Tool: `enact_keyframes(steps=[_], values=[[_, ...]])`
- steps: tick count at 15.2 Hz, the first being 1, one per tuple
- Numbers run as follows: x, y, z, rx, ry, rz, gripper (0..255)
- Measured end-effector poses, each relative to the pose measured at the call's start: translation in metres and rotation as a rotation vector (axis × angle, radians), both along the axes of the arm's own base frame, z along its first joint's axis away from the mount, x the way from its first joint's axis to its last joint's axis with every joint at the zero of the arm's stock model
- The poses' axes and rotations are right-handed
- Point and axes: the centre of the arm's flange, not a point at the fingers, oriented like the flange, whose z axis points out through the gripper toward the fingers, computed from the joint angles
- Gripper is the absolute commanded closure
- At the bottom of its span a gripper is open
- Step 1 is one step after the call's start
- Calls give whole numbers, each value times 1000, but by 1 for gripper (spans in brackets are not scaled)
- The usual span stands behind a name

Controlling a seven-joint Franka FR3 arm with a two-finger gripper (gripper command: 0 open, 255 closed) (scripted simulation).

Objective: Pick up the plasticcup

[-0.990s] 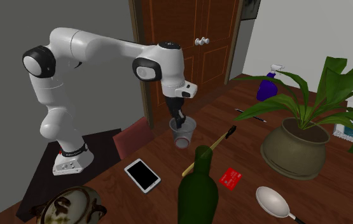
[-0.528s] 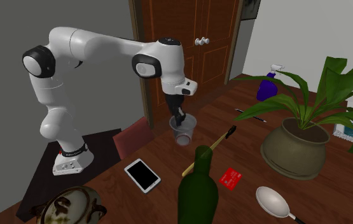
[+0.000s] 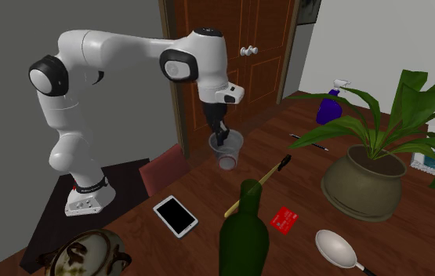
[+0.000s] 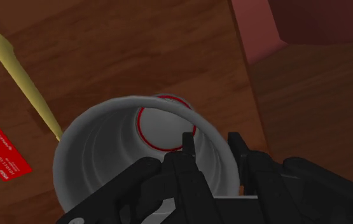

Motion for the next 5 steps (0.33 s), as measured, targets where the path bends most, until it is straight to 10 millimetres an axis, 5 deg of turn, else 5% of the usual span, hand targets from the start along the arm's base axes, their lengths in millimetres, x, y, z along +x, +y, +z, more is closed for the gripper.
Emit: enact_keyframes(steps=[5], values=[[0, 0, 23, 0, 0, 0, 255]])
